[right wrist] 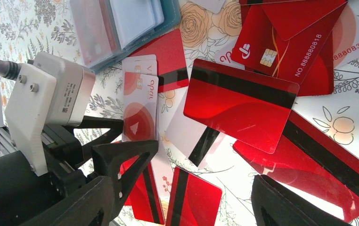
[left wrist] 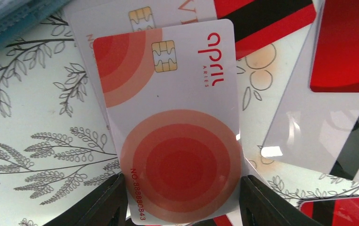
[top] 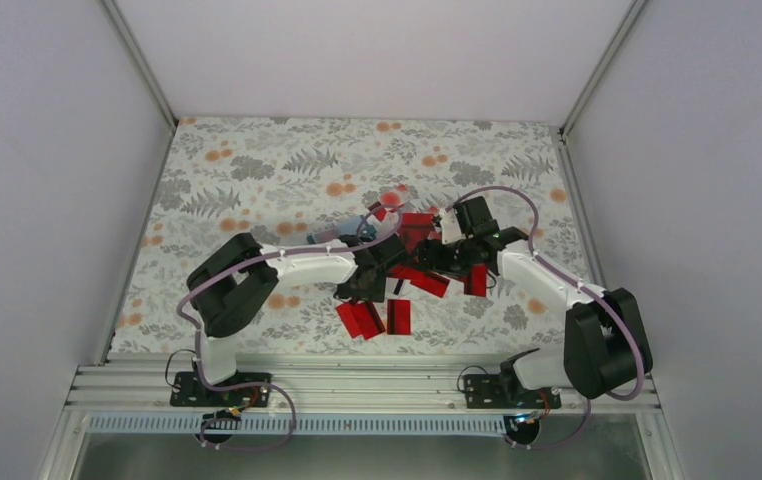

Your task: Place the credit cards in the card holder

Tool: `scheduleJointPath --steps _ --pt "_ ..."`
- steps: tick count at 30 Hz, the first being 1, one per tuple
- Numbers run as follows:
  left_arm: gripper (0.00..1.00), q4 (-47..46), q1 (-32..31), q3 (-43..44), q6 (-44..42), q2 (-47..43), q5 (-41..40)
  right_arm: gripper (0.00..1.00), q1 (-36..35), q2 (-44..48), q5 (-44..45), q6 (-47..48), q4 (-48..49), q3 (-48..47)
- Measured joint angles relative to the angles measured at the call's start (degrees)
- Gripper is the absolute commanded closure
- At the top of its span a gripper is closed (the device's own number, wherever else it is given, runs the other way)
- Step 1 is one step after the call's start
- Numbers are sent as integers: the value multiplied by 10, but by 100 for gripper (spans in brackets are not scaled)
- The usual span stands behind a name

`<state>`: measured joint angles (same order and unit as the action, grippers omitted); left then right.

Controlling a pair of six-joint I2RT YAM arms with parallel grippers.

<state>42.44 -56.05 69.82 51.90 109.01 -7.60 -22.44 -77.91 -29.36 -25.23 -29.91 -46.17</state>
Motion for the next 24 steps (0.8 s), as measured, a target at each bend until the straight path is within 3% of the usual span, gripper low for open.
scheduleJointPath --steps 14,24 --pt "44 -15 3 -63 -4 -93 -9 26 0 0 -13 -11 1 -9" --pt "44 -49 4 -64 -37 -177 5 29 -1 0 -121 -59 55 -10"
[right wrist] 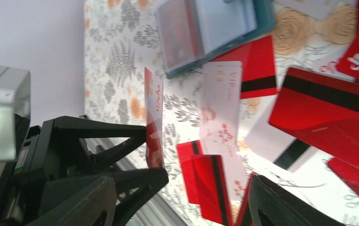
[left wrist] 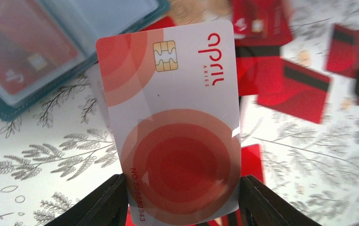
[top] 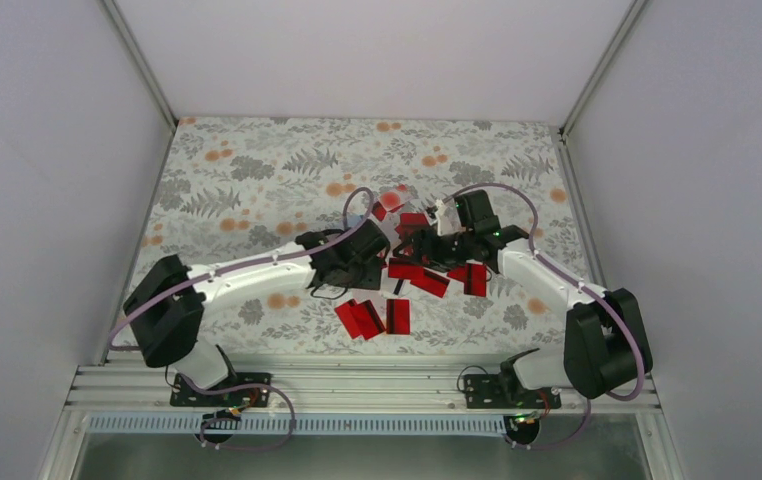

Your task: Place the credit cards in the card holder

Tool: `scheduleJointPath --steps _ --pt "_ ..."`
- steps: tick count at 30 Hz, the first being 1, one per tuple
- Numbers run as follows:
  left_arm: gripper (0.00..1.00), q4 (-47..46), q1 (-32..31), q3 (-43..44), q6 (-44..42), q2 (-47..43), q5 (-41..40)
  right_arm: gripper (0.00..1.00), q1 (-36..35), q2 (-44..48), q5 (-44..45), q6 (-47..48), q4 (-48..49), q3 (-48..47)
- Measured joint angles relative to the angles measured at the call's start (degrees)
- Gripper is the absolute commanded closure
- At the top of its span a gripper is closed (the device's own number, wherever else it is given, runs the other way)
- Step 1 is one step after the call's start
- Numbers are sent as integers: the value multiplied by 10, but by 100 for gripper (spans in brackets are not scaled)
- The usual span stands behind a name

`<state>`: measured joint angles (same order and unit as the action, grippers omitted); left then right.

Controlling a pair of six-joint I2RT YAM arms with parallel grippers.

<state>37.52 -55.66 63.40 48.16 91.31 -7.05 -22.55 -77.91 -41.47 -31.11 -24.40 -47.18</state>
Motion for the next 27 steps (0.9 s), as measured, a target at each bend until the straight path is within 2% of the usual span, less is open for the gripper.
scheduleJointPath --steps 5,11,18,22,27 --pt "44 -27 0 1 -26 -38 18 33 -6 0 -43 -21 30 -3" --pt "44 -27 0 24 -45 -42 33 38 -16 -6 -75 -28 52 -34" --pt "44 -28 1 58 -59 -43 43 51 -25 -23 -92 -32 66 -60" --pt "44 -27 2 62 -64 -43 45 72 -26 -35 -93 -36 68 -64" --pt "44 -19 3 70 -69 -43 45 93 -27 -43 -97 -40 70 -69"
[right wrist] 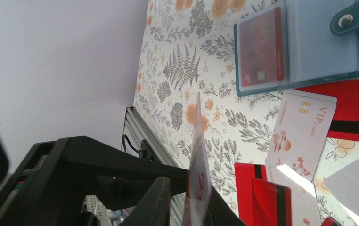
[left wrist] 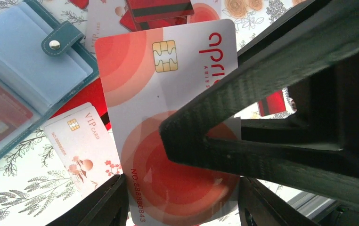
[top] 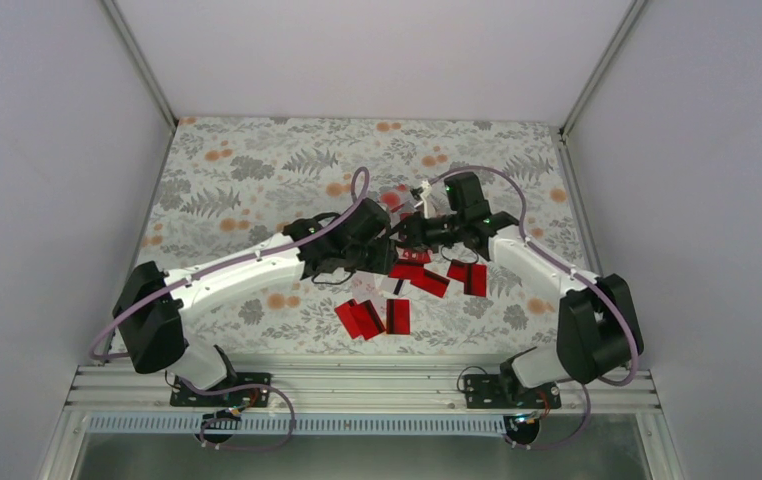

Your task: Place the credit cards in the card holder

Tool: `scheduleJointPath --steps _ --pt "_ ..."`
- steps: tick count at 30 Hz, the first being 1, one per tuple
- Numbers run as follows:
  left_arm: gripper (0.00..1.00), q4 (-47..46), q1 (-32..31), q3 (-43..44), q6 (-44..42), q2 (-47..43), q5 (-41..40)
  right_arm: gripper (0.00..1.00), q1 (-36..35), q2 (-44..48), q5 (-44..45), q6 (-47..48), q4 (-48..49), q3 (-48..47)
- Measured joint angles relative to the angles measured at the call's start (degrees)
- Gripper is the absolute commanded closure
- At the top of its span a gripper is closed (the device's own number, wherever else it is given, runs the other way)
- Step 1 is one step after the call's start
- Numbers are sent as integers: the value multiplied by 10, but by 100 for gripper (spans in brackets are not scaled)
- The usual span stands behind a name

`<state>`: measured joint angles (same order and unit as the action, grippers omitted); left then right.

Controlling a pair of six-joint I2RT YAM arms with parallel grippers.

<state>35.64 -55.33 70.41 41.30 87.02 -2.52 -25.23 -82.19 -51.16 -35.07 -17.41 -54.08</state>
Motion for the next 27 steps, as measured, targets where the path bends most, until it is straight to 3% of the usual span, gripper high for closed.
scheduleJointPath --steps 12,20,24,27 --pt "41 48 3 36 -10 0 -4 96 4 -37 -85 -20 57 0" --pt "14 66 12 71 -29 -2 6 96 25 -56 -157 -23 79 -2" --pt "11 73 24 74 -44 -16 11 96 37 -73 -186 -23 80 -15" --pt "17 83 36 73 -63 -39 21 96 43 -92 -200 -20 79 -35"
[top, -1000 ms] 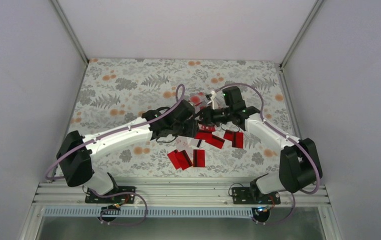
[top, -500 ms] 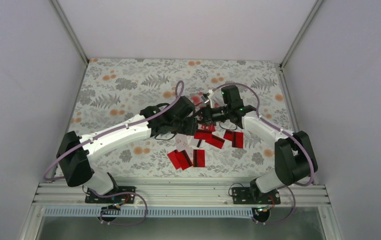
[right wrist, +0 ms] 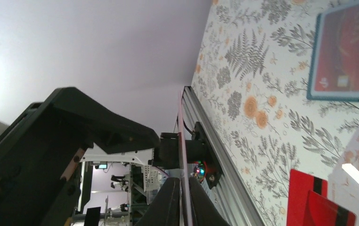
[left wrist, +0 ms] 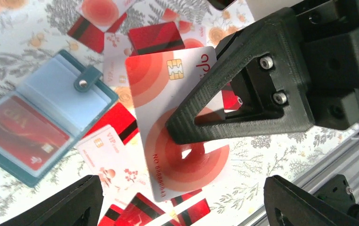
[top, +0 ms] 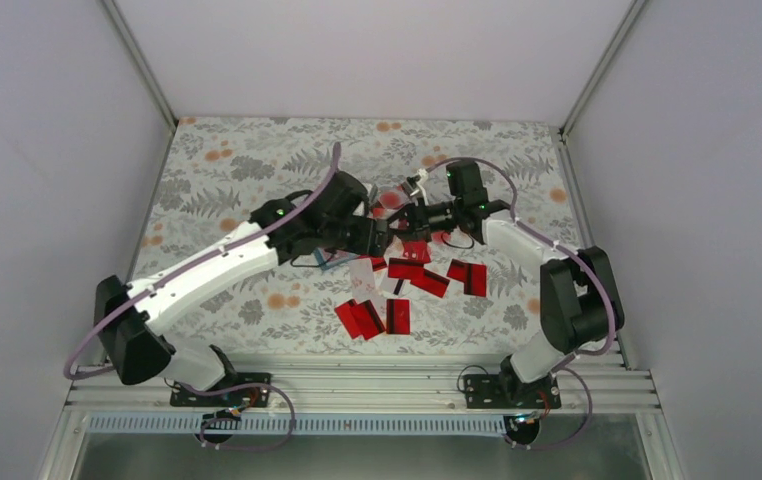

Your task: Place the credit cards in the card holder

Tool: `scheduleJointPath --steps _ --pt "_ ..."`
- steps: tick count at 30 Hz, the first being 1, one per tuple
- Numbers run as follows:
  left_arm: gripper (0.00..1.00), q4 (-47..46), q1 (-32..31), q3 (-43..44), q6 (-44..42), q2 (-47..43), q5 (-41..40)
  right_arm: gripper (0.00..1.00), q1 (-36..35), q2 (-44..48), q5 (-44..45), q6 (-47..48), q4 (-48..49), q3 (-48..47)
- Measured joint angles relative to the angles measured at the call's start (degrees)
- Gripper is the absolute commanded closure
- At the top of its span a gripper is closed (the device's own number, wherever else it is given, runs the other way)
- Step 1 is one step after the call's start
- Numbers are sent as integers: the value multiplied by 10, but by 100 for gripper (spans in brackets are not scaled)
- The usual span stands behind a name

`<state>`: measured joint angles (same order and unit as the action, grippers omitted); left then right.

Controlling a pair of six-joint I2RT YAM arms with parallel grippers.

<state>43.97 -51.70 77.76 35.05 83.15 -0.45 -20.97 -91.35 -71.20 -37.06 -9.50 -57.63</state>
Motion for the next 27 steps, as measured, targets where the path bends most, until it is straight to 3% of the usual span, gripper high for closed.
scheduleJointPath --steps 6,11,15,20,27 --pt "24 -21 93 -23 -54 -64 96 96 3 -9 -36 17 -10 -46" --pt "37 -94 187 -73 -76 -97 251 96 5 -21 -75 44 -35 -89" --pt "41 -164 236 -115 -64 -100 363 96 6 -34 -96 59 -54 -122" --pt "47 -243 272 -136 -42 -99 468 96 7 -47 -109 64 -60 -149" --pt "50 -323 282 -148 -14 -83 548 96 7 -49 -117 64 -64 -150"
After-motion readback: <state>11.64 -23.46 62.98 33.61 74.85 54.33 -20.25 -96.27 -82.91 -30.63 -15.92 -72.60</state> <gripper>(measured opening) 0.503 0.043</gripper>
